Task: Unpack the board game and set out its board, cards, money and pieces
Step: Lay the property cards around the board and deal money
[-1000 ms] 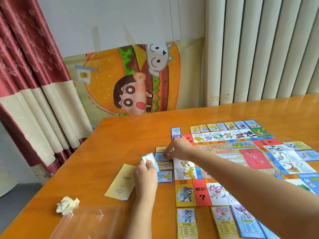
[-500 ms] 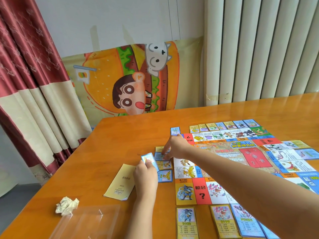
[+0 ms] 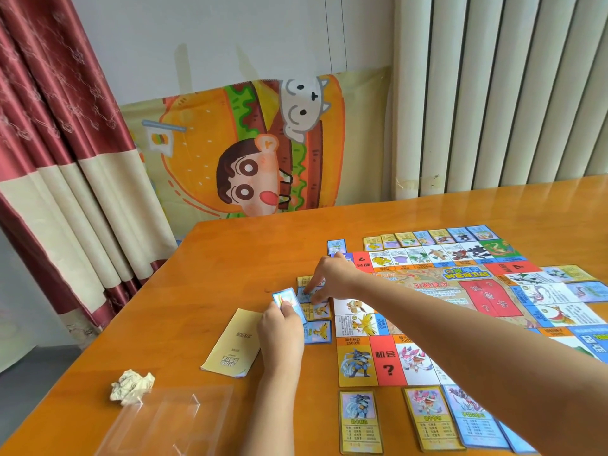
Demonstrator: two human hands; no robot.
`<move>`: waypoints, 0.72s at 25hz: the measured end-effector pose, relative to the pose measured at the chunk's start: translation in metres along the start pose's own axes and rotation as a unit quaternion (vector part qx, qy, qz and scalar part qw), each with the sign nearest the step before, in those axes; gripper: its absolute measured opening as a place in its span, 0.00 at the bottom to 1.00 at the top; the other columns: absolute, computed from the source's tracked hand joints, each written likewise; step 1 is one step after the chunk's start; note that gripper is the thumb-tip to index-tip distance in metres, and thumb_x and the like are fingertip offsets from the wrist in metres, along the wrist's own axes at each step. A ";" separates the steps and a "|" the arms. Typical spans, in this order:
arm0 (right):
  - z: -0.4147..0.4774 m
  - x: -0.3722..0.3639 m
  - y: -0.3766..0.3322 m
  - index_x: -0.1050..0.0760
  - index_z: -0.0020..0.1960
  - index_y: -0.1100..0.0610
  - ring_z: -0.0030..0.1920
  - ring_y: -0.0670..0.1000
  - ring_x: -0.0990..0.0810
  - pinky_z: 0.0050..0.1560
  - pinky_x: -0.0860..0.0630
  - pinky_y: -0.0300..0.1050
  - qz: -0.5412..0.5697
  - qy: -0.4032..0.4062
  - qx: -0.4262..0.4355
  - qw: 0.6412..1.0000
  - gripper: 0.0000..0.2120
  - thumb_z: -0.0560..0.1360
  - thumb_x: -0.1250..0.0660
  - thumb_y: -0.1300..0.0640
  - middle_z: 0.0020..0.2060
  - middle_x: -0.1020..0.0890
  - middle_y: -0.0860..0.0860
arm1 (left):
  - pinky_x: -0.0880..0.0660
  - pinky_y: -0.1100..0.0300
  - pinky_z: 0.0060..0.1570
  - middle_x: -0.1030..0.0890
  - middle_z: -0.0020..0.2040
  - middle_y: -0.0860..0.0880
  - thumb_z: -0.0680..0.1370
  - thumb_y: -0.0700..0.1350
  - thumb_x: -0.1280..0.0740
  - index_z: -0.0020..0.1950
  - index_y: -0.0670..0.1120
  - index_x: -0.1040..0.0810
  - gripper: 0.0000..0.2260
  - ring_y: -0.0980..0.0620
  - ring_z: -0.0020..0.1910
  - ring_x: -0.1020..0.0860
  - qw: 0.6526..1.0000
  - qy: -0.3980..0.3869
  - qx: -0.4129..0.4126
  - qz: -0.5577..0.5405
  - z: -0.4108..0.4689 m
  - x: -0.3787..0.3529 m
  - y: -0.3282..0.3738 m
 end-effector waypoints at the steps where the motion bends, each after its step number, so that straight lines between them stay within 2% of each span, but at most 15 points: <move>1: 0.001 -0.001 0.001 0.20 0.58 0.46 0.62 0.60 0.36 0.66 0.38 0.58 0.000 -0.001 0.003 1.000 0.16 0.71 0.28 0.45 0.54 0.23 0.51 | 0.24 0.47 0.50 0.22 0.54 0.36 0.83 0.44 0.44 0.55 0.35 0.25 0.14 0.38 0.51 0.23 1.000 0.001 0.000 -0.001 0.000 0.001 0.000; 6: 0.002 -0.001 0.002 0.19 0.57 0.46 0.62 0.60 0.33 0.66 0.36 0.58 0.006 0.001 0.000 1.000 0.16 0.70 0.27 0.46 0.55 0.21 0.49 | 0.24 0.47 0.50 0.21 0.53 0.36 0.82 0.44 0.44 0.54 0.35 0.25 0.14 0.38 0.51 0.23 1.000 0.008 0.003 -0.019 0.000 0.000 -0.002; 8: -0.004 0.009 -0.003 0.19 0.58 0.51 0.60 0.55 0.26 0.65 0.34 0.49 0.080 0.031 0.013 0.996 0.14 0.73 0.29 0.50 0.56 0.19 0.51 | 0.25 0.50 0.47 0.21 0.51 0.36 0.82 0.44 0.43 0.52 0.35 0.24 0.13 0.38 0.48 0.23 0.998 0.022 0.014 -0.058 0.001 0.004 -0.002; 10: -0.017 0.027 -0.006 0.18 0.57 0.57 0.56 0.51 0.21 0.51 0.29 0.34 0.172 0.064 0.024 0.983 0.11 0.75 0.31 0.57 0.56 0.17 0.52 | 0.29 0.53 0.42 0.20 0.46 0.39 0.82 0.44 0.42 0.47 0.39 0.24 0.11 0.40 0.44 0.24 0.990 0.028 0.023 -0.139 -0.002 0.012 0.001; 12: -0.035 0.048 -0.003 0.18 0.56 0.59 0.49 0.50 0.19 0.38 0.30 0.27 0.221 0.089 0.024 0.971 0.10 0.77 0.33 0.59 0.52 0.16 0.53 | 0.30 0.53 0.42 0.20 0.41 0.44 0.81 0.44 0.40 0.41 0.45 0.24 0.10 0.42 0.42 0.24 0.968 -0.007 0.022 -0.249 -0.002 0.009 0.010; 13: -0.044 0.058 -0.001 0.18 0.55 0.59 0.44 0.49 0.19 0.35 0.30 0.27 0.249 0.093 0.017 0.964 0.10 0.77 0.34 0.59 0.50 0.16 0.53 | 0.29 0.53 0.44 0.19 0.40 0.45 0.80 0.45 0.38 0.40 0.46 0.23 0.10 0.42 0.43 0.23 0.956 -0.031 0.015 -0.290 -0.001 0.006 0.014; 15: -0.068 0.075 0.008 0.18 0.55 0.60 0.38 0.47 0.21 0.37 0.26 0.32 0.327 0.092 -0.006 0.940 0.10 0.78 0.35 0.59 0.45 0.17 0.54 | 0.26 0.49 0.49 0.18 0.41 0.45 0.76 0.52 0.35 0.39 0.49 0.20 0.10 0.41 0.44 0.22 0.944 -0.084 -0.010 -0.317 -0.005 -0.002 0.028; 17: -0.097 0.087 0.020 0.19 0.54 0.63 0.38 0.48 0.20 0.42 0.23 0.37 0.387 0.079 -0.024 0.918 0.10 0.79 0.36 0.58 0.44 0.18 0.55 | 0.26 0.48 0.47 0.19 0.40 0.44 0.74 0.56 0.32 0.40 0.51 0.19 0.10 0.44 0.42 0.22 0.945 -0.125 -0.037 -0.299 -0.019 -0.007 0.046; 18: -0.112 0.093 0.026 0.20 0.54 0.63 0.39 0.49 0.20 0.43 0.22 0.38 0.401 0.074 -0.030 0.913 0.11 0.79 0.36 0.58 0.44 0.18 0.55 | 0.26 0.50 0.45 0.18 0.39 0.45 0.76 0.53 0.32 0.40 0.50 0.19 0.09 0.46 0.41 0.23 0.943 -0.140 -0.052 -0.296 -0.030 -0.007 0.057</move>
Point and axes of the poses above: each hand's wrist, its own z-axis towards the middle knuckle, its own x-axis out of the back of the hand, y = z × x, the point moved 9 cm from there along z, towards the middle knuckle
